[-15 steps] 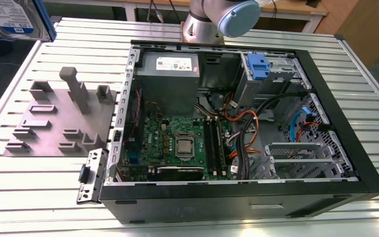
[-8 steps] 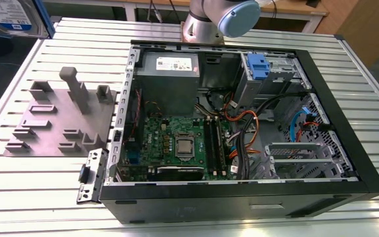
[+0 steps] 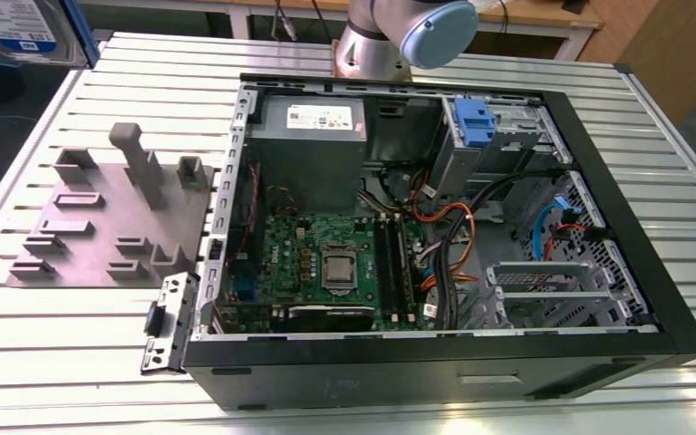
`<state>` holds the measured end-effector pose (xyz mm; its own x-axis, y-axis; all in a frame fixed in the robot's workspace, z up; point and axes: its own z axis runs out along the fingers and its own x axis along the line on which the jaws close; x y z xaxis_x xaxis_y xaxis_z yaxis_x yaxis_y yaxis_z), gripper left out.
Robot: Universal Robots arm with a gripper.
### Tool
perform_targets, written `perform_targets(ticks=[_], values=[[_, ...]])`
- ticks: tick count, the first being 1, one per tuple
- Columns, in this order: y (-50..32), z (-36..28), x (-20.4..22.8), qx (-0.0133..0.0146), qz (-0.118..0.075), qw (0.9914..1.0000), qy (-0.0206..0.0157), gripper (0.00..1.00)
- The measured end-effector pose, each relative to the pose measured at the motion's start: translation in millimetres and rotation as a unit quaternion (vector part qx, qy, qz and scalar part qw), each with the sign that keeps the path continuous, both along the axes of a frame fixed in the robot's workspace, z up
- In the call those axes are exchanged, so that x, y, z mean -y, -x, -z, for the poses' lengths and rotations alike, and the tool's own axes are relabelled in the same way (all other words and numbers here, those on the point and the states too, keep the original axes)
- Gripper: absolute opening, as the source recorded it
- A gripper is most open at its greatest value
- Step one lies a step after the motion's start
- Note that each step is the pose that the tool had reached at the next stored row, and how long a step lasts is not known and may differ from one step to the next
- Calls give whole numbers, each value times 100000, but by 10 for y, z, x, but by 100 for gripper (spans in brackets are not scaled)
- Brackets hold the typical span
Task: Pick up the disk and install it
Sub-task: 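Pick up the disk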
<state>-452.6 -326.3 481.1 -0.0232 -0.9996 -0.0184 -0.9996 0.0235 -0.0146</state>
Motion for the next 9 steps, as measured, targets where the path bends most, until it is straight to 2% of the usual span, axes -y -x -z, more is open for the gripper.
perform_targets(ticks=[9], values=[[0, 0, 72, 3, 3, 100000, -1, 36]])
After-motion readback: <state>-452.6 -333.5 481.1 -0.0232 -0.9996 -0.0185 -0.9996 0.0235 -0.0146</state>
